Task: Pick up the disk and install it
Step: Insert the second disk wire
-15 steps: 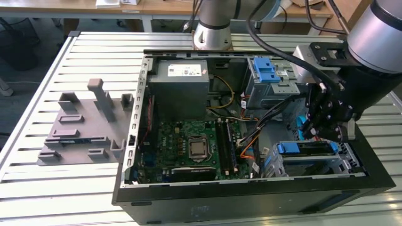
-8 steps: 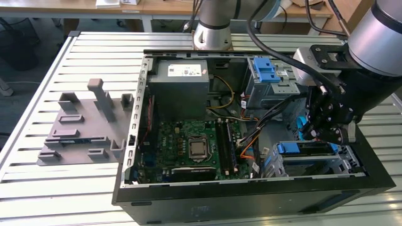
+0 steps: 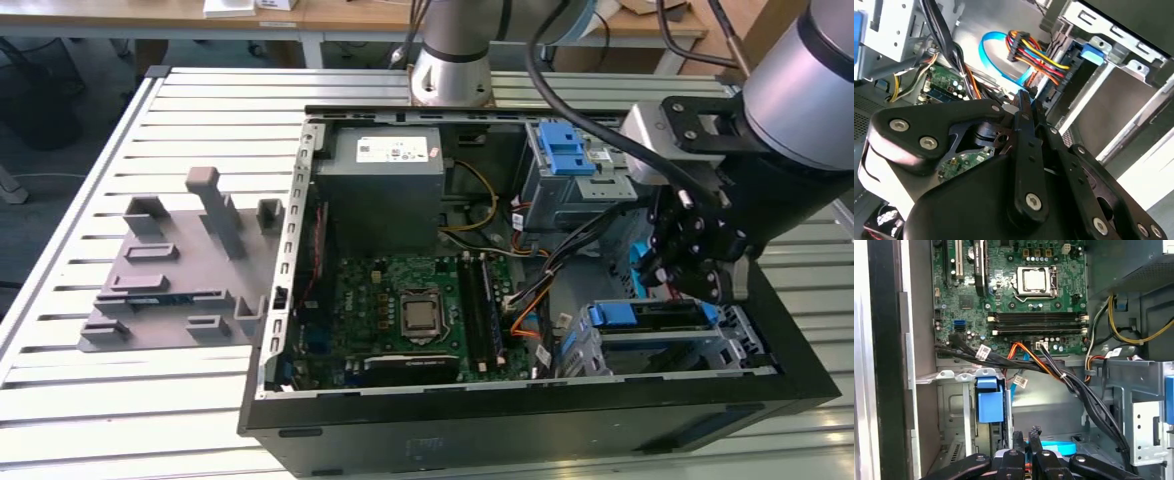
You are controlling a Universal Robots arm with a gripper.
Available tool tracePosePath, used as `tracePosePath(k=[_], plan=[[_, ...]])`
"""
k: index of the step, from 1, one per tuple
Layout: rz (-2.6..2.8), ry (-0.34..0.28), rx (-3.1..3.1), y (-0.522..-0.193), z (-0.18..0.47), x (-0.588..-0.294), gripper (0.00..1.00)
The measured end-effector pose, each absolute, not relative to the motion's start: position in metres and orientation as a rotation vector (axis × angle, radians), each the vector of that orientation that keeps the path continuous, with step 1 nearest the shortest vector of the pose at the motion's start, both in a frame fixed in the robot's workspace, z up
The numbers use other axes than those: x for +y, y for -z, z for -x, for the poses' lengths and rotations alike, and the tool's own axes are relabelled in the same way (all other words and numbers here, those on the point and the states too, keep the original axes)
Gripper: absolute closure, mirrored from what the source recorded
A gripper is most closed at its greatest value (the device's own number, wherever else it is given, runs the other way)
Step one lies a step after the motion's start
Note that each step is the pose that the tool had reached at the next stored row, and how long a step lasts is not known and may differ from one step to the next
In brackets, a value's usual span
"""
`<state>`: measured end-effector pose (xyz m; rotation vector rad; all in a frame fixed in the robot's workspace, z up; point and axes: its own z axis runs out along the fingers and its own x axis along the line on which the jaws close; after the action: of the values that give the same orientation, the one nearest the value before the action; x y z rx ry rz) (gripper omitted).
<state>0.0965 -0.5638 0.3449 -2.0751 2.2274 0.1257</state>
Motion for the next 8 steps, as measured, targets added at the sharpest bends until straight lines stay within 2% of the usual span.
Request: tracePosePath(k=[8], plan=[[2.075,-0.126,2.227,-0.343,-0.096,-0.576,0.84]])
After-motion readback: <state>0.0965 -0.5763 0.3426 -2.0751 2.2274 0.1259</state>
